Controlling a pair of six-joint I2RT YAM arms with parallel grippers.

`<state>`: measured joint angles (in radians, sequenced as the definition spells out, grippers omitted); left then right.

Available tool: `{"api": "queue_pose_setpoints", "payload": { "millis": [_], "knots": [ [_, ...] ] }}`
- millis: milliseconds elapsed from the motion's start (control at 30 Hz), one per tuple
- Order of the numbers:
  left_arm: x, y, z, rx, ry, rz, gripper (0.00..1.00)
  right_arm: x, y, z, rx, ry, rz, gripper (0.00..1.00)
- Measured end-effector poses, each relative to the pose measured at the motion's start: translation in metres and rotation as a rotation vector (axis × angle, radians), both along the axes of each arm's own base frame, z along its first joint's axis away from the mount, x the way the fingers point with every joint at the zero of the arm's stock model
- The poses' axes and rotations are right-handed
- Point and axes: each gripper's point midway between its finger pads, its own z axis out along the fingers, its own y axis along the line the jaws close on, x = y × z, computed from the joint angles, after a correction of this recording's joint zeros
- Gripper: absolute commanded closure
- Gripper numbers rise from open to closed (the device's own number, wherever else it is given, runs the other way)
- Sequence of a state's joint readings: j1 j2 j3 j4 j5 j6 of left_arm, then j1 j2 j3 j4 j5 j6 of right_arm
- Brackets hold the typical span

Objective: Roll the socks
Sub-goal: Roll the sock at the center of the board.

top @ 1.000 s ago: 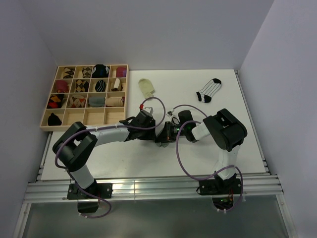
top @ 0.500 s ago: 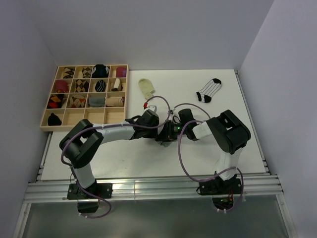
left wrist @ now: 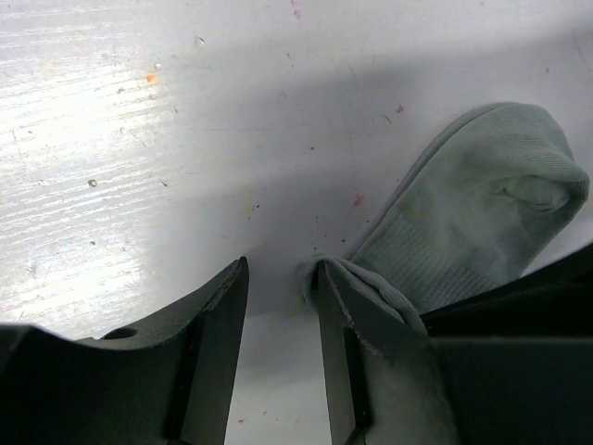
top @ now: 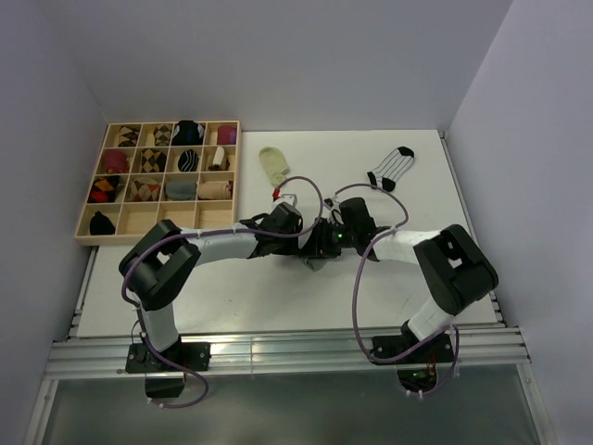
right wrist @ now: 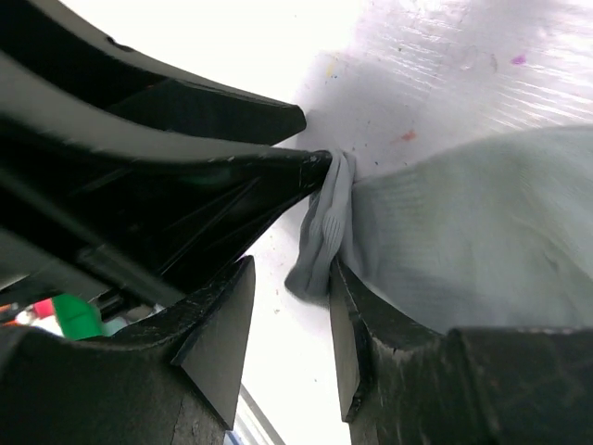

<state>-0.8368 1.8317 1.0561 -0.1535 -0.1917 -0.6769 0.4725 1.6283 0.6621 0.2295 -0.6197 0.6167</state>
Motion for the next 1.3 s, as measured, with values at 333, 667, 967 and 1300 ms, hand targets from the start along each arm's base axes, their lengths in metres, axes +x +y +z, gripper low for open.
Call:
{"api": "queue_pose_setpoints", "payload": {
  "millis": [333,667,967,1300],
  "knots": [
    [-0.001,-0.002,0.001,0.006,-0.014,-0.001,0.56,0.004,-0.011,0.013,-0.106,-0.093,-0.064,0.62],
    [-0.003,-0.003,0.002,0.000,-0.017,-0.006,0.55,0.002,-0.013,-0.005,-0.179,-0.069,-0.087,0.71],
    [-0.011,-0.002,0.005,-0.019,0.000,0.004,0.50,0.005,-0.024,-0.024,-0.256,-0.047,-0.129,0.94],
    [-0.040,0.023,0.011,-0.031,0.072,0.068,0.20,0.010,-0.025,-0.031,-0.276,-0.036,-0.149,0.99]
  ]
}}
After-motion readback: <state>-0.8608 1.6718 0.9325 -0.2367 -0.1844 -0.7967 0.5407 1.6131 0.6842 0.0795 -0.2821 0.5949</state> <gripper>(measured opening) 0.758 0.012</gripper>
